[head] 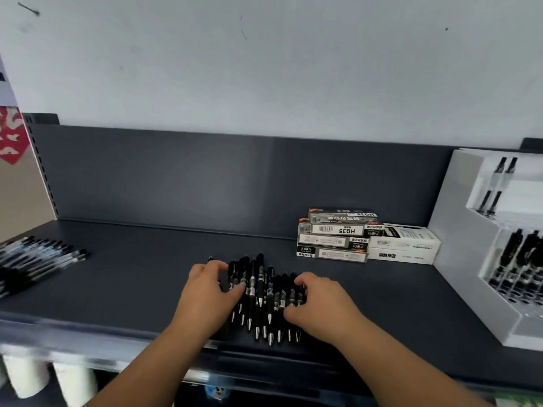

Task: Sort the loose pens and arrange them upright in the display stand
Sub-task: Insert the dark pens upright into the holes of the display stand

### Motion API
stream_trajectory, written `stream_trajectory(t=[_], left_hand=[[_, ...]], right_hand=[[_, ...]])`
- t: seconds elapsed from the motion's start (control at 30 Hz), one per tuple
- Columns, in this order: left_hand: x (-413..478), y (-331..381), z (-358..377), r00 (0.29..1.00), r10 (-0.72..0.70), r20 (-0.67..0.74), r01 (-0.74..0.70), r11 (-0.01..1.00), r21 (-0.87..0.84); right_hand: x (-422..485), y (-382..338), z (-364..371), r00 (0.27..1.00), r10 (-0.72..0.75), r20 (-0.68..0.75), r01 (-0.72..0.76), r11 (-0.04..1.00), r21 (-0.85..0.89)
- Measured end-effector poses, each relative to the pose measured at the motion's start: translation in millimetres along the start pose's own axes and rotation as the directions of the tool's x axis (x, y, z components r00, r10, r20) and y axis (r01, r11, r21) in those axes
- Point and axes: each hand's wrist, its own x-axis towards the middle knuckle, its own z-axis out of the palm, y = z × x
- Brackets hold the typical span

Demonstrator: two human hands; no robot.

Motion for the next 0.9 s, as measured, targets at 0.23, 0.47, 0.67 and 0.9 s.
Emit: stream_trajectory(t=[0.23,0.47,0.67,0.9], left_hand=[[19,-1,-6,0.971,-0.156,0.182,0.169,0.984,-0.058],[34,-2,-8,0.936,-0.178,0.302,0.182,0.983,0.018],[38,4,-8,0.944,-0.165,0.286,0.127,0.981,0.147],[50,6,-9,0.941,-0.193,0.279,0.104,0.947,0.305]], right_hand=[[7,-10,1,0.998,0.067,-0.021,-0.067,0.998,0.003],[12,-9,2,0.988,0.153,-0.027,-0.152,0.988,0.021],[18,-4,2,0.987,0.162,-0.003,-0.162,0.987,0.017],[21,6,2,0.987,0.149,-0.063,-0.154,0.984,-0.092]])
